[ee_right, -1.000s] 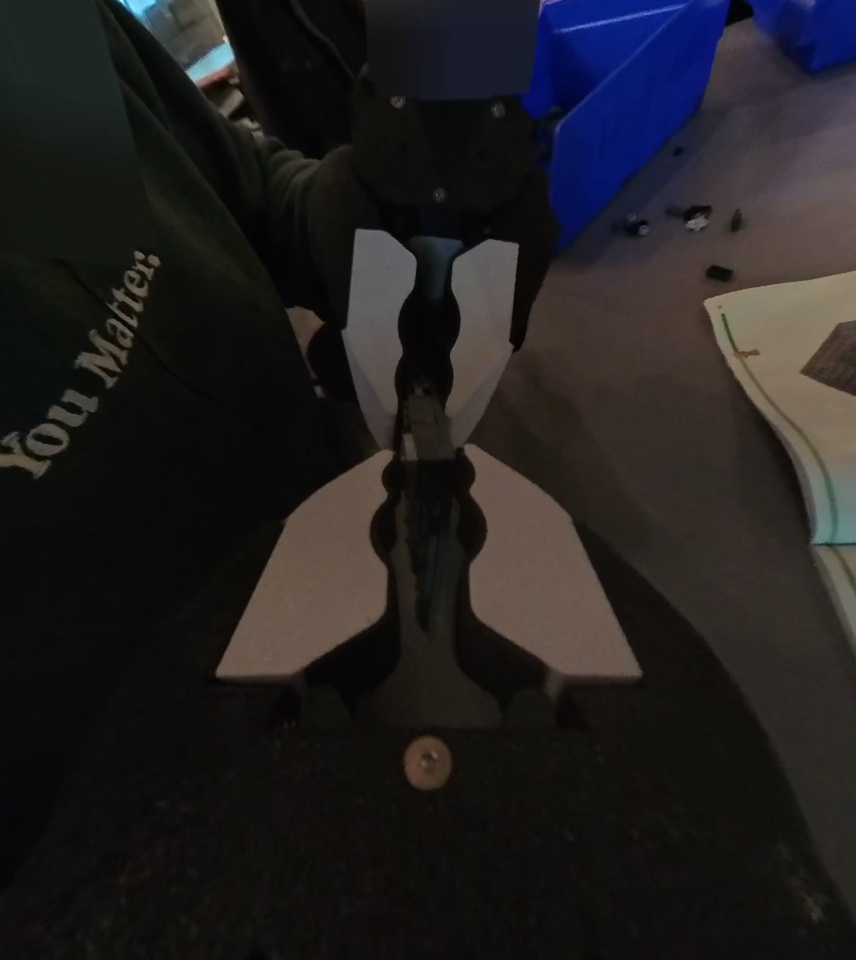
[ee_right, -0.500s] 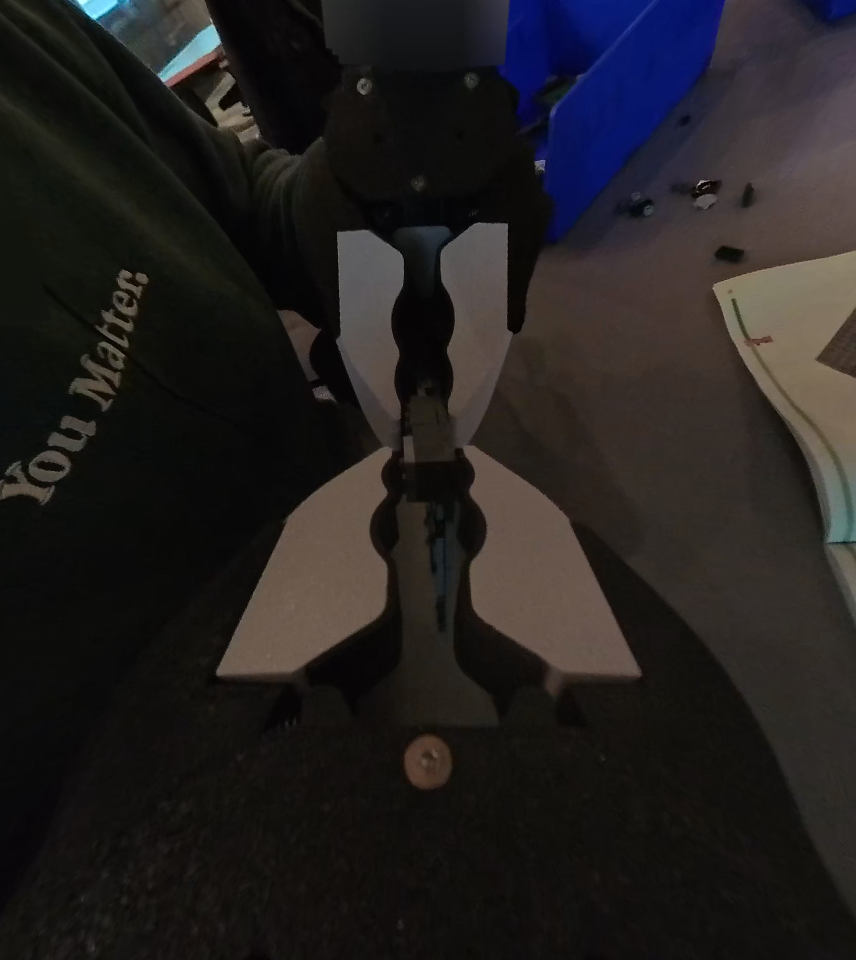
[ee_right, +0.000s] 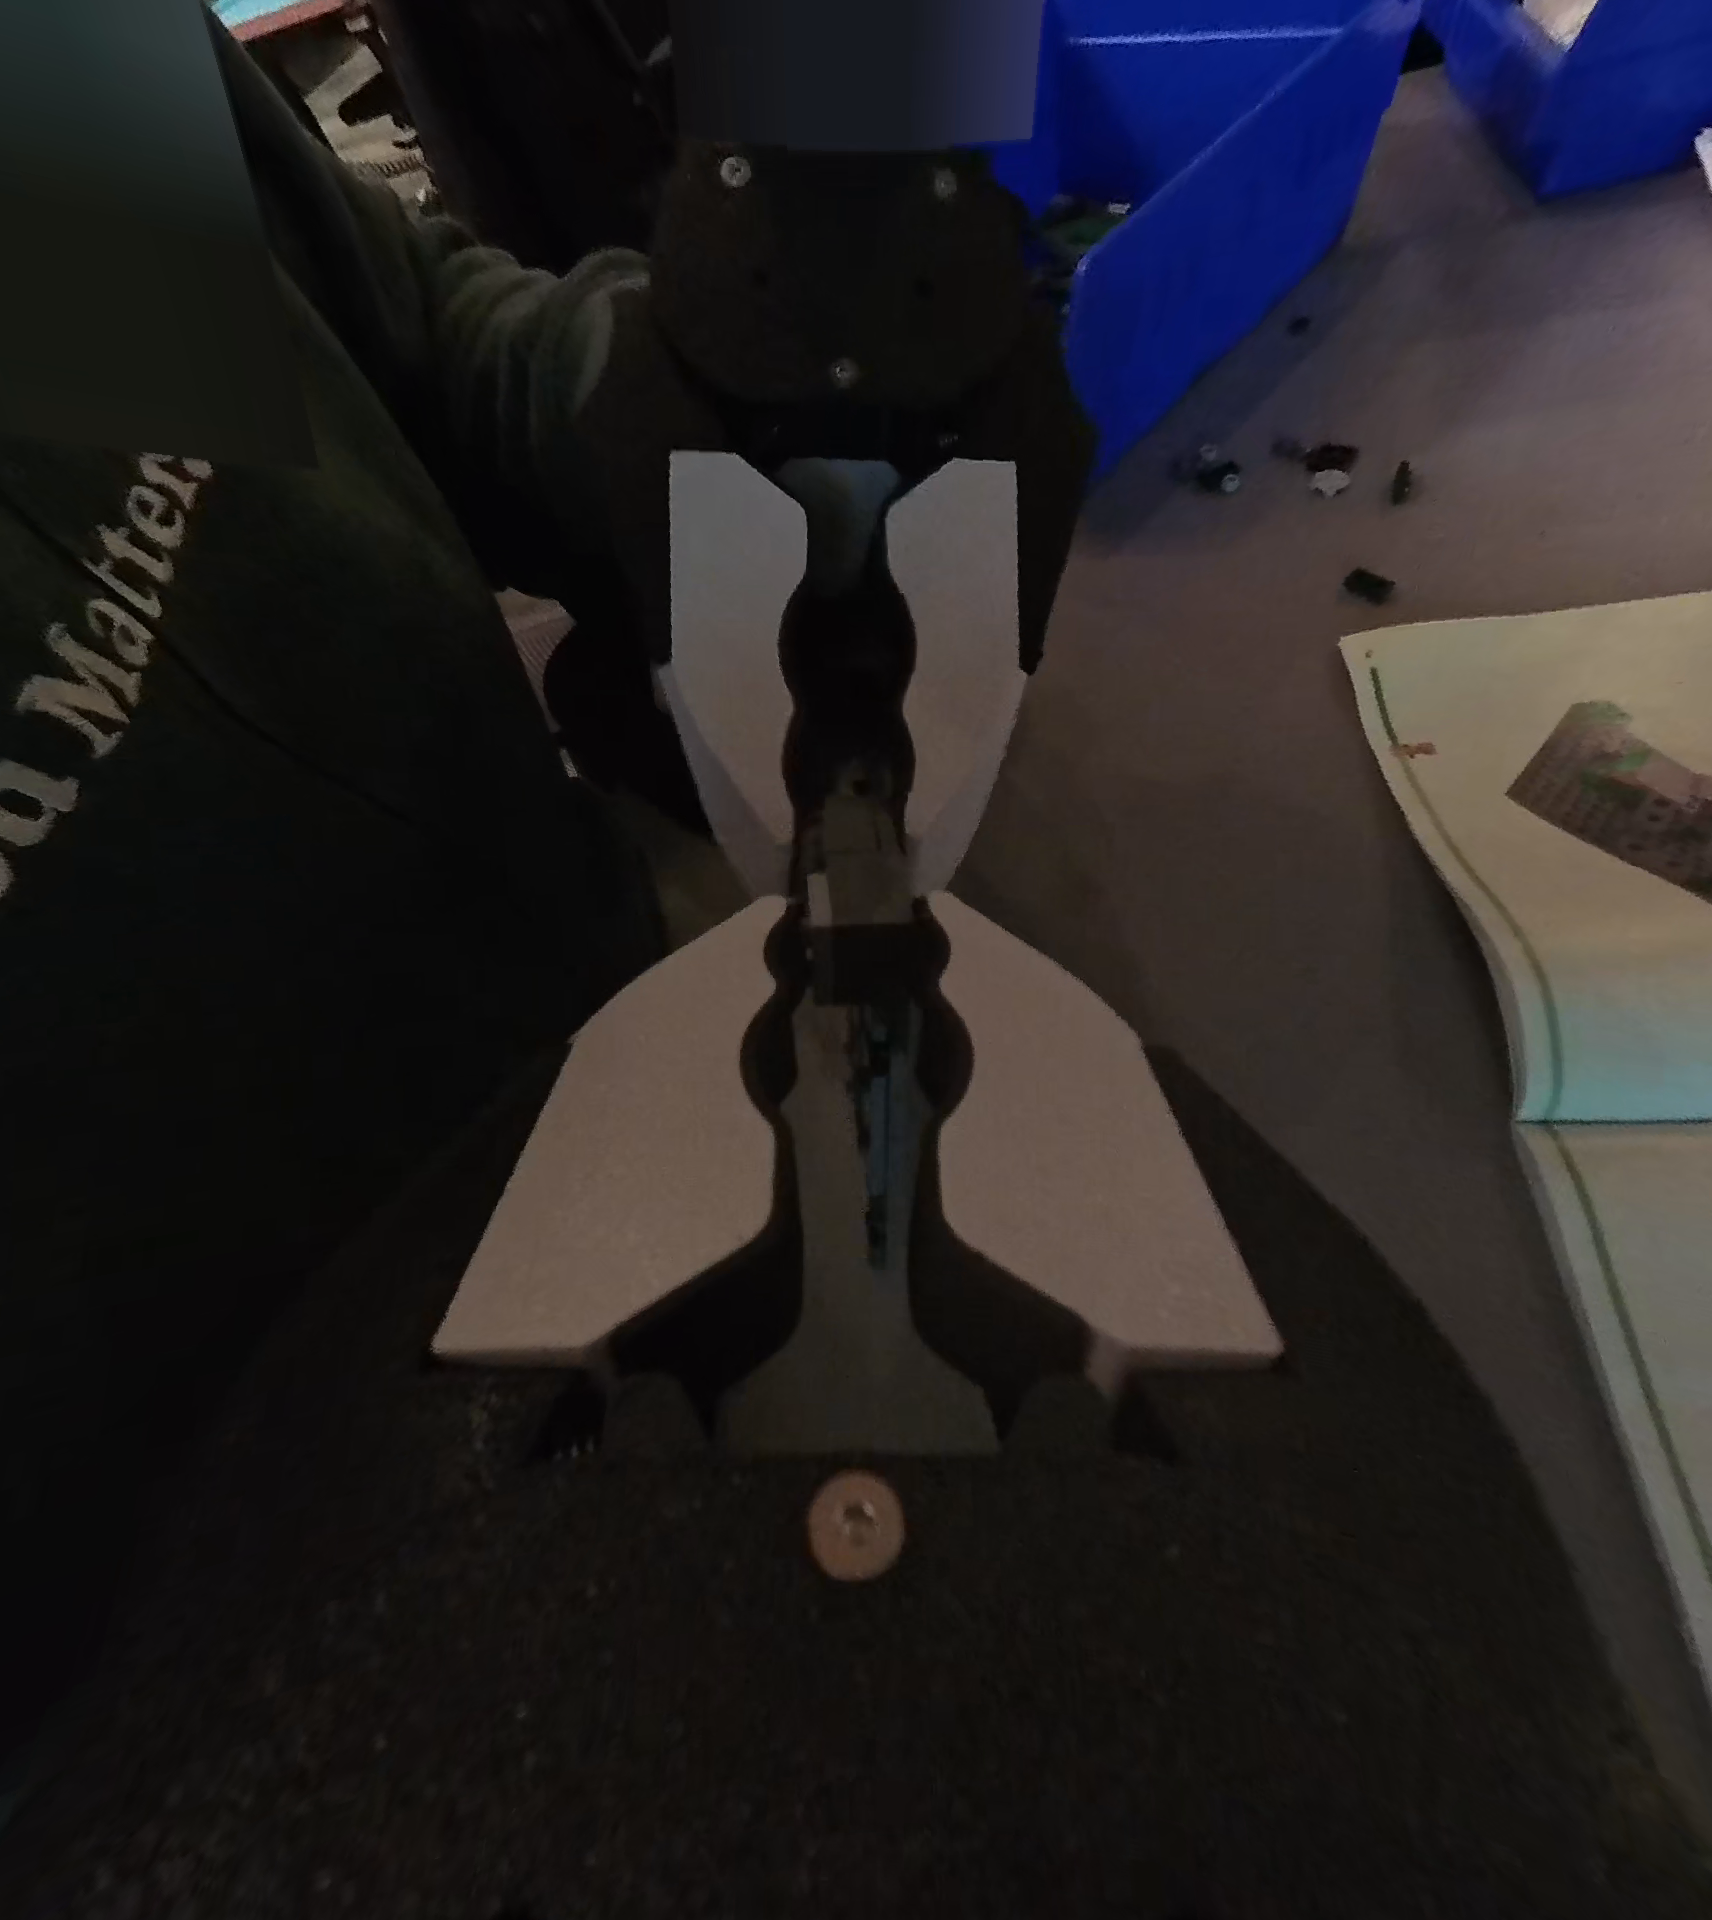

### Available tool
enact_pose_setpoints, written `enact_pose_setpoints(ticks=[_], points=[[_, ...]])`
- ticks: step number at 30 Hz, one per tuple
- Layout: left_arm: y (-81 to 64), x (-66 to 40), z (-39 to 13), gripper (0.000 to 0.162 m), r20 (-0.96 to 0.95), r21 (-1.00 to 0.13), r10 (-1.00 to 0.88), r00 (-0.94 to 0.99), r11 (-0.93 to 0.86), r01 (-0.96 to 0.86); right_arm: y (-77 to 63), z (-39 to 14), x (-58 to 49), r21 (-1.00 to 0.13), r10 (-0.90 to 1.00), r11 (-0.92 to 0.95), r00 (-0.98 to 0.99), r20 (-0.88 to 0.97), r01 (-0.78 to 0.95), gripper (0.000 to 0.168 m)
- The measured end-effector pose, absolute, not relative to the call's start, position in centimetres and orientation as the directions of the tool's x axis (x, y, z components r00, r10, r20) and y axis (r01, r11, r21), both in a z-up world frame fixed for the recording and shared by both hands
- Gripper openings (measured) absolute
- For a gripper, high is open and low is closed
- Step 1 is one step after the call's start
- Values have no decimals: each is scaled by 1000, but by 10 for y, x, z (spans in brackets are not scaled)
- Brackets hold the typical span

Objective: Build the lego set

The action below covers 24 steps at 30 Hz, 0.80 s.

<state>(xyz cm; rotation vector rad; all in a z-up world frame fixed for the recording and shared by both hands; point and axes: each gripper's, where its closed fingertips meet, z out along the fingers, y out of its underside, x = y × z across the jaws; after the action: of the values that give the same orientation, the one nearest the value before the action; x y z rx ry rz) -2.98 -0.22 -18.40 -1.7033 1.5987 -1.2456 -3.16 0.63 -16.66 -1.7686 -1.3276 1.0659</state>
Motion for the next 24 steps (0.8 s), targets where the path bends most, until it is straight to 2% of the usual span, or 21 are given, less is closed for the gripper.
enact_pose_setpoints(ticks=[2, 4, 16, 24], points=[[-3, -28, -179, 23, 295, -847, -949, -111, -207, -490, 6, -166, -33, -875, 966, -255, 143, -214, 413, 19], [0, -27, -178, 16, 280, -850, -955, -103, -196, -489, 6, -166, -33, -874, 968, -248, 141, -207, 417, 20], [3, -23, -181, 16, 390, -816, -917, -88, -299, -495, 10, -169, -30, -884, 971, -223, 174, -163, 412, 20], [2, -23, -182, 16, 387, -807, -920, -55, -309, -504, 8, -171, -30, -878, 964, -255, 179, -197, 404, 20]])
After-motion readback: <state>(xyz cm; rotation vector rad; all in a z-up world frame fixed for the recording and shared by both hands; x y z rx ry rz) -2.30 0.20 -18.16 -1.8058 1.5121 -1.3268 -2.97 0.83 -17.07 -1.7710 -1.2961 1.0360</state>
